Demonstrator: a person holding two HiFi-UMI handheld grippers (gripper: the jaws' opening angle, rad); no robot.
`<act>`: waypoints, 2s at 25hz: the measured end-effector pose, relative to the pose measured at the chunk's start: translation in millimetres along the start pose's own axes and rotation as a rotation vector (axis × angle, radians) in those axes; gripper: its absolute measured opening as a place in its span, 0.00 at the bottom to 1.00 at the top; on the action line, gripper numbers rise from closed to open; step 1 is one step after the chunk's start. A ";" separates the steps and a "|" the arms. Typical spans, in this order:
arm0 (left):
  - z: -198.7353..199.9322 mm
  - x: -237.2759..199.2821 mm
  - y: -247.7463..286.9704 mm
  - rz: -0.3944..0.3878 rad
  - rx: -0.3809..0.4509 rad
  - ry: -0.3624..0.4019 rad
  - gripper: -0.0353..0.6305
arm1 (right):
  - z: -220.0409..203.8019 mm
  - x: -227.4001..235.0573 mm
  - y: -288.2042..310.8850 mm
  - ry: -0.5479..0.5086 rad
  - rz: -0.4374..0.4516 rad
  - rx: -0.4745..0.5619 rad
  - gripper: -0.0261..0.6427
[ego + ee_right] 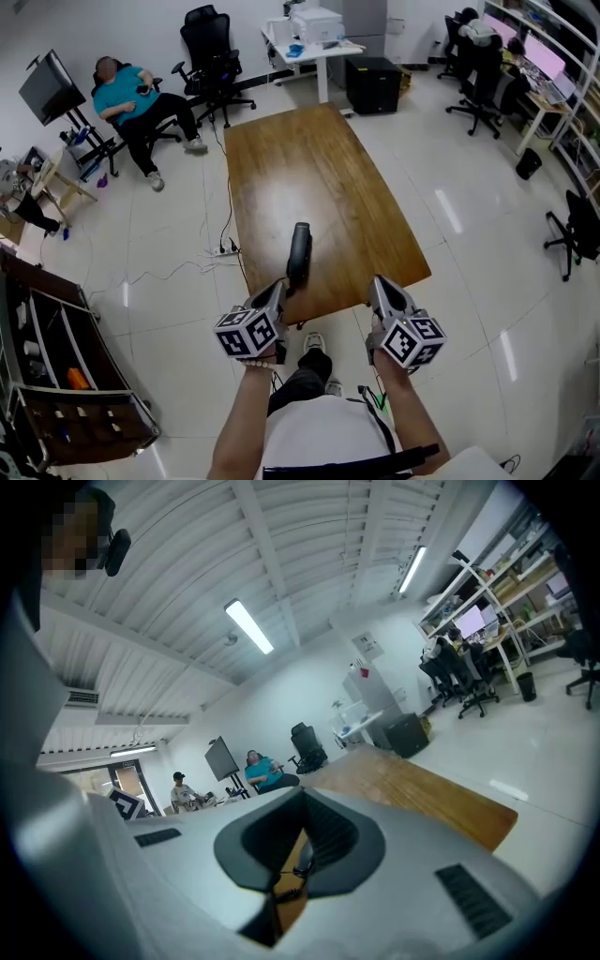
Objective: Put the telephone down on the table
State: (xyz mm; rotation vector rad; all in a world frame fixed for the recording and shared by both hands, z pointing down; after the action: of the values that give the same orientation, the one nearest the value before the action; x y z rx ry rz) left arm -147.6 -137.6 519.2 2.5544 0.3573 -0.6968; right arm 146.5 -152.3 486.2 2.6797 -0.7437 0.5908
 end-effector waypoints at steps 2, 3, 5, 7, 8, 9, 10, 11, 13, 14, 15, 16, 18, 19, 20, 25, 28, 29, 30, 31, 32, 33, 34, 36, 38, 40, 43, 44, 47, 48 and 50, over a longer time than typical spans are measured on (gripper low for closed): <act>-6.8 10.4 -12.7 -0.014 -0.015 -0.009 0.05 | -4.1 -4.8 -10.6 0.002 0.008 -0.001 0.05; -9.0 15.3 -19.1 -0.015 -0.021 -0.004 0.05 | -6.7 -8.1 -14.1 0.004 0.015 -0.003 0.05; -12.8 22.7 -31.8 -0.004 -0.029 0.009 0.05 | -13.3 -15.6 -19.2 0.006 0.033 -0.011 0.05; -13.8 28.0 -42.8 0.003 -0.024 0.018 0.05 | -18.7 -22.5 -22.8 0.009 0.053 -0.017 0.05; -13.1 30.3 -47.4 0.006 -0.020 0.022 0.05 | -20.1 -25.6 -24.0 0.010 0.062 -0.018 0.05; -12.0 32.6 -51.6 0.011 -0.017 0.027 0.05 | -20.7 -28.5 -25.0 0.012 0.070 -0.019 0.05; -10.9 34.8 -55.7 0.017 -0.014 0.033 0.05 | -20.9 -31.3 -25.8 0.013 0.077 -0.020 0.05; -9.8 36.7 -59.8 0.023 -0.011 0.040 0.05 | -21.2 -33.9 -26.4 0.015 0.084 -0.019 0.05; -7.4 39.6 -67.1 0.030 -0.007 0.051 0.05 | -22.3 -38.8 -26.9 0.022 0.096 -0.015 0.05; -6.3 40.5 -70.1 0.031 -0.007 0.057 0.05 | -23.5 -41.0 -27.1 0.026 0.100 -0.014 0.05; -5.4 40.8 -72.7 0.031 -0.009 0.063 0.05 | -25.3 -43.3 -27.3 0.029 0.103 -0.013 0.05; -4.5 40.6 -75.2 0.031 -0.009 0.066 0.05 | -27.4 -45.7 -27.4 0.030 0.106 -0.014 0.05; -2.2 39.7 -79.0 0.025 -0.007 0.070 0.05 | -31.3 -50.1 -27.2 0.028 0.108 -0.017 0.05; -1.1 40.1 -80.3 0.019 -0.005 0.073 0.05 | -32.5 -51.4 -27.5 0.027 0.106 -0.017 0.05; -0.2 41.2 -81.3 0.011 -0.004 0.076 0.05 | -33.1 -52.1 -28.3 0.026 0.102 -0.016 0.05; 5.5 41.4 -89.3 -0.034 -0.005 0.091 0.05 | -33.0 -62.5 -31.4 0.010 0.077 0.000 0.05; 7.4 34.6 -98.7 -0.060 -0.011 0.092 0.05 | -38.4 -77.8 -34.9 -0.001 0.059 0.007 0.05; 7.6 32.4 -102.9 -0.066 -0.013 0.094 0.05 | -41.5 -83.6 -37.0 -0.006 0.053 0.006 0.05; 7.7 30.4 -107.2 -0.070 -0.017 0.100 0.05 | -44.7 -89.7 -39.2 -0.013 0.048 0.004 0.05; 8.0 28.4 -111.3 -0.072 -0.023 0.109 0.05 | -47.7 -96.2 -41.1 -0.021 0.043 0.001 0.05; 8.1 26.1 -115.0 -0.072 -0.032 0.120 0.05 | -50.5 -103.0 -42.6 -0.028 0.040 -0.002 0.05; 7.9 23.2 -118.8 -0.073 -0.040 0.128 0.05 | -53.3 -110.0 -44.1 -0.033 0.037 -0.005 0.05; 7.1 20.2 -122.7 -0.078 -0.047 0.130 0.05 | -56.2 -116.8 -45.8 -0.037 0.033 -0.008 0.05; 4.2 14.8 -131.1 -0.095 -0.053 0.125 0.05 | -61.9 -129.3 -51.7 -0.044 0.023 -0.012 0.05; 1.0 11.2 -140.3 -0.112 -0.058 0.124 0.05 | -67.1 -140.2 -60.5 -0.050 0.010 -0.011 0.06; -2.0 8.4 -149.2 -0.131 -0.066 0.124 0.05 | -71.4 -150.2 -70.6 -0.056 -0.005 -0.006 0.06; -8.3 4.1 -161.4 -0.160 -0.076 0.115 0.05 | -78.6 -163.9 -87.6 -0.064 -0.031 0.003 0.06; -10.6 3.2 -165.2 -0.171 -0.081 0.113 0.05 | -81.1 -168.2 -93.6 -0.065 -0.042 0.007 0.06; -18.4 5.6 -175.0 -0.205 -0.100 0.112 0.05 | -87.0 -177.8 -113.8 -0.067 -0.079 0.016 0.06; -21.3 7.2 -178.3 -0.216 -0.107 0.111 0.05 | -89.2 -180.0 -120.6 -0.064 -0.092 0.018 0.06; -27.9 8.9 -185.6 -0.234 -0.124 0.108 0.05 | -95.6 -185.2 -132.7 -0.053 -0.112 0.020 0.06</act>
State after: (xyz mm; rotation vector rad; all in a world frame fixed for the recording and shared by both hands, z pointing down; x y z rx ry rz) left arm -195.5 36.6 467.7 2.4606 0.7218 -0.5985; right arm 44.5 71.4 461.7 2.7432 -0.5995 0.5038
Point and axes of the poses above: the fingertips, and each gripper's own axes: y forward along the fingers, x to its right, z out of its top, the point moved 9 cm from there along -y, backward along the fingers, and after that the axes turned 1 degree about -y, right-handed, at the moved point
